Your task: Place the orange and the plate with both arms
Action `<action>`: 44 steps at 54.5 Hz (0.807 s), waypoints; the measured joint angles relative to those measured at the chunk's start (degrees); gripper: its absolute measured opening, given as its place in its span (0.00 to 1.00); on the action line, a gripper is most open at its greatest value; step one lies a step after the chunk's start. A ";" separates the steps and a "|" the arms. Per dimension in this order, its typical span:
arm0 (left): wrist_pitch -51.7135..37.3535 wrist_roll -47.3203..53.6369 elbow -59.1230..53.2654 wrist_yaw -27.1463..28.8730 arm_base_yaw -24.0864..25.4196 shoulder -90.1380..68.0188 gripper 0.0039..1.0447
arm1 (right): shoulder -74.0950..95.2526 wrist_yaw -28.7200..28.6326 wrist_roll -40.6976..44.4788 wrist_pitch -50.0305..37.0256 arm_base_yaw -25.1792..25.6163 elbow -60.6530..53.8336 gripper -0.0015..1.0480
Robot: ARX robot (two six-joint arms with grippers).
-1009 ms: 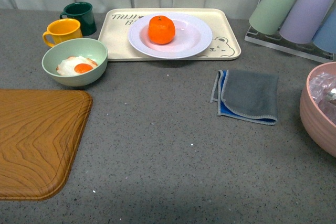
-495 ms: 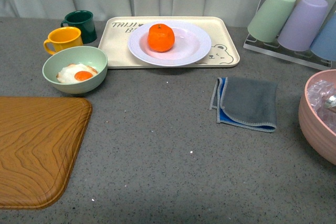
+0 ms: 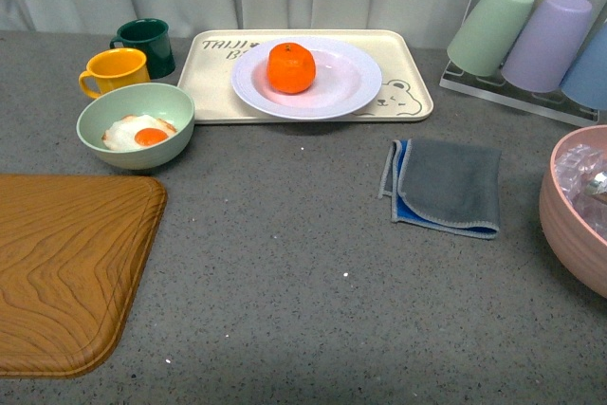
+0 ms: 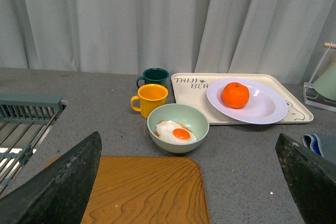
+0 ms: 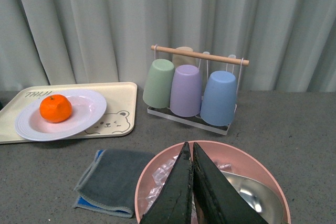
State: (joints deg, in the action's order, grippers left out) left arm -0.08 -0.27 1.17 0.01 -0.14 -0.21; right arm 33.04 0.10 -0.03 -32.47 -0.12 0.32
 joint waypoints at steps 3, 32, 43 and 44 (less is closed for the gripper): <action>0.00 0.00 0.00 0.00 0.00 0.00 0.94 | -2.10 0.00 0.02 2.01 0.00 -0.02 0.01; 0.00 0.00 0.00 0.00 0.00 0.00 0.94 | -16.44 -0.02 0.00 15.72 0.00 -0.02 0.01; 0.00 0.00 0.00 0.00 0.00 0.00 0.94 | -20.24 0.00 0.00 19.47 0.00 -0.02 0.01; 0.00 0.00 0.00 0.00 0.00 0.00 0.94 | -20.55 -0.02 0.00 19.78 0.00 -0.02 0.01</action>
State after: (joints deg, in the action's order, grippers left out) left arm -0.08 -0.27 1.17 0.01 -0.14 -0.21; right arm 12.49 0.08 -0.03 -12.69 -0.12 0.30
